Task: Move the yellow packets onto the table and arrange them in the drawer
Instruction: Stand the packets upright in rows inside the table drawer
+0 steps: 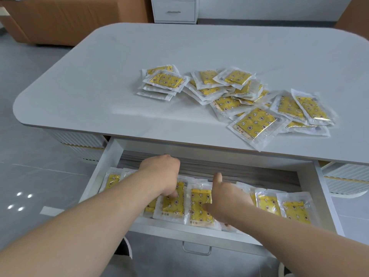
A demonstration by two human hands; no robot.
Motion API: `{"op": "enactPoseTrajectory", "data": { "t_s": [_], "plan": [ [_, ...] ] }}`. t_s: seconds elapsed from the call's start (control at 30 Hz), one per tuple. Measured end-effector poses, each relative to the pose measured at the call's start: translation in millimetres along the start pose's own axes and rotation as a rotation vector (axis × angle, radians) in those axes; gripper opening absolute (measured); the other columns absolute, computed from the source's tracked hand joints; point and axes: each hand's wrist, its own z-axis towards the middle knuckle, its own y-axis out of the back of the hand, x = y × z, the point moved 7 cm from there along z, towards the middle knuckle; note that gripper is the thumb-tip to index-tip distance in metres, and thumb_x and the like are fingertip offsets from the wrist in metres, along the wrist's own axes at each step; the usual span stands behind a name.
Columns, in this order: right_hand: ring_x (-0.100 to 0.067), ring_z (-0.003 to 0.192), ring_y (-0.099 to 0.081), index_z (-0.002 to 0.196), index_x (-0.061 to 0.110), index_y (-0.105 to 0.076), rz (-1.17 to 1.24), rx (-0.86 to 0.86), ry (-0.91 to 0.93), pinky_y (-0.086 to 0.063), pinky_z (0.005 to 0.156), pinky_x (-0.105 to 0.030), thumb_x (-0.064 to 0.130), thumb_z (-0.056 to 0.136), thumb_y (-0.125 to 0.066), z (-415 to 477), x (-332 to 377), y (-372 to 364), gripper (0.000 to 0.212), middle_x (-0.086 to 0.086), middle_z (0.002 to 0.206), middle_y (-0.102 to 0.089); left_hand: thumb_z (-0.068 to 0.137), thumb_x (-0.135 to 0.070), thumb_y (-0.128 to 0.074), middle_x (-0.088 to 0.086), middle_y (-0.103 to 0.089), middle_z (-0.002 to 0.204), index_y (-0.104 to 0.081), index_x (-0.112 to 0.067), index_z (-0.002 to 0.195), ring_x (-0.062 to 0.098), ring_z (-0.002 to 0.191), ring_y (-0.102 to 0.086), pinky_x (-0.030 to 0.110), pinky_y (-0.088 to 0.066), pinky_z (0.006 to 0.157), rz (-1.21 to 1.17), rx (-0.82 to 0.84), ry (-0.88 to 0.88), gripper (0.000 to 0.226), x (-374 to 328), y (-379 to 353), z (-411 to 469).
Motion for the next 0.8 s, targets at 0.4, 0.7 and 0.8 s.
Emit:
{"op": "enactPoseTrajectory", "data": {
  "t_s": [0.4, 0.7, 0.8],
  "plan": [
    [-0.019, 0.071, -0.061, 0.115, 0.023, -0.047, -0.005, -0.334, 0.212, -0.053, 0.060, -0.033, 0.042, 0.100, -0.047, -40, 48, 93, 0.024, 0.004, 0.082, -0.058, 0.098, -0.041, -0.061, -0.003, -0.076, 0.078, -0.065, -0.015, 0.097, 0.016, 0.069, -0.075, 0.029, -0.055, 0.062, -0.700, -0.147, -0.037, 0.027, 38, 93, -32],
    [-0.042, 0.152, 0.000, 0.157, 0.026, -0.014, -0.135, -0.587, -0.048, -0.014, 0.118, -0.063, 0.062, 0.100, -0.036, -14, 9, 158, 0.071, -0.016, 0.165, -0.007, 0.088, -0.074, -0.045, 0.005, -0.044, 0.148, -0.047, -0.021, 0.141, 0.035, 0.138, -0.037, 0.053, -0.036, 0.106, -0.560, -0.693, 0.254, 0.075, 95, 189, 83],
    [-0.047, 0.150, 0.022, 0.161, 0.028, 0.004, -0.023, -0.513, -0.254, 0.002, 0.114, -0.074, 0.075, 0.094, -0.024, 1, -37, 156, 0.086, -0.015, 0.167, 0.019, 0.075, -0.092, -0.031, -0.006, -0.022, 0.163, -0.032, -0.035, 0.153, 0.035, 0.151, -0.011, 0.068, -0.013, 0.113, -0.521, -0.526, 0.269, 0.097, 99, 177, 118]
  ]
}}
